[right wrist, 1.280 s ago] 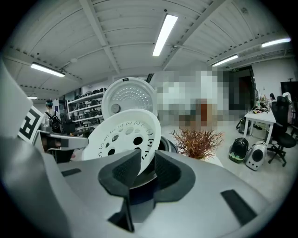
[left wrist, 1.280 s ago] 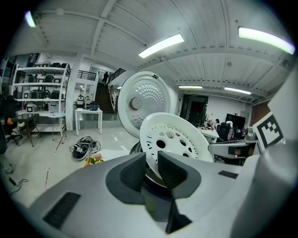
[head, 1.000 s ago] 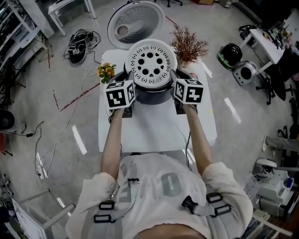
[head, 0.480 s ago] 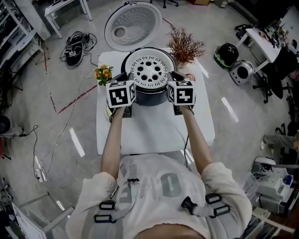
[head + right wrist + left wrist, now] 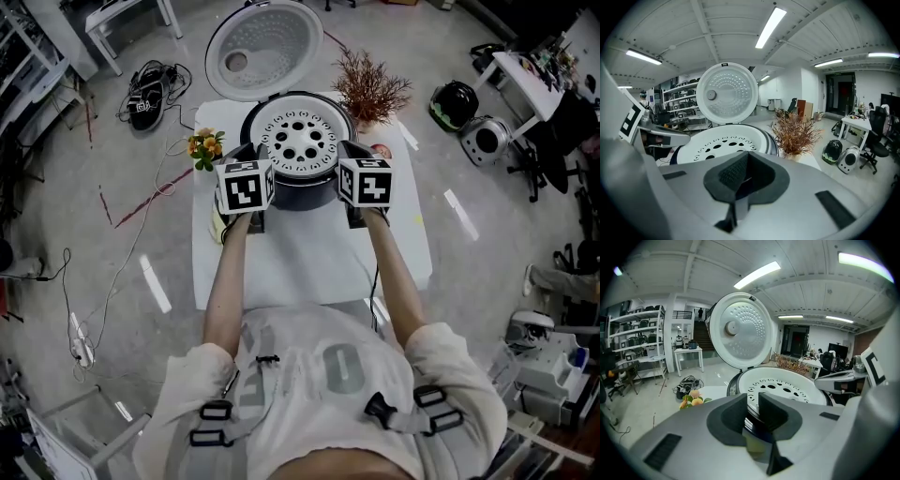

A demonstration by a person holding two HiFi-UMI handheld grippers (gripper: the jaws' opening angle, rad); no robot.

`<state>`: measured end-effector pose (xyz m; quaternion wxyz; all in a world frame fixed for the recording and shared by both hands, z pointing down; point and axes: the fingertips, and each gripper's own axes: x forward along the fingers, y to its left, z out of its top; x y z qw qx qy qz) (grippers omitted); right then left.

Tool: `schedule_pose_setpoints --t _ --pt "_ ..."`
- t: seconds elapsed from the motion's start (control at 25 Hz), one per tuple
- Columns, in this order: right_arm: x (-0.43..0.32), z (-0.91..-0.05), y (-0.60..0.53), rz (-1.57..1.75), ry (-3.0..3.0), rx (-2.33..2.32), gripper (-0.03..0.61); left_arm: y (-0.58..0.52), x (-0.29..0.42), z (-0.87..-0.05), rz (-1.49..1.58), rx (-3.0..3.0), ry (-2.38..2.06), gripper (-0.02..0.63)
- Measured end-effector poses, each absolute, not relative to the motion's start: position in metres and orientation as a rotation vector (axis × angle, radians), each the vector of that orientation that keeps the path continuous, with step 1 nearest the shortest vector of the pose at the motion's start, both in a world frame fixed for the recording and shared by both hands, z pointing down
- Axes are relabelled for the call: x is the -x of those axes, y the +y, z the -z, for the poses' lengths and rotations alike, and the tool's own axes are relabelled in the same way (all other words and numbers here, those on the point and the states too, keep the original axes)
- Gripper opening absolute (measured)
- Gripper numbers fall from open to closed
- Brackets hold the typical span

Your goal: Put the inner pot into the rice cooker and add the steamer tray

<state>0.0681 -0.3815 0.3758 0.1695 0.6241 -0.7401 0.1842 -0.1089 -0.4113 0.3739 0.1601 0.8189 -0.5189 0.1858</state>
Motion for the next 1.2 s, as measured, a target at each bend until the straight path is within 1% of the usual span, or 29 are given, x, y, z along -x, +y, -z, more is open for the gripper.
schedule_pose_setpoints --t 0.36,0.52,0.68,0.88,1.2 --pt "-0.07 -0.369 -0.387 -0.554 -2.119 -1.802 0.009 -0.418 0.115 -0.37 -0.479 -2.311 -1.482 0.081" --pt "-0.073 -0.344 -0.392 -0.514 -2.158 -1.846 0.009 -0.424 0.122 -0.346 -0.417 -2.33 -1.521 0.081" --pt "-0.069 -0.304 -0.39 -0.38 -2.233 -1.863 0.009 -0.421 0.128 -0.301 -0.319 -2.391 -1.579 0.081" --pt "-0.051 -0.256 -0.369 -0.14 -2.354 -1.855 0.009 -0.394 0.13 -0.244 -0.123 -2.508 -1.643 0.081" --pt "-0.021 -0.214 -0.312 0.154 -2.521 -1.795 0.009 -0.326 0.131 -0.202 0.117 -2.678 -1.721 0.077"
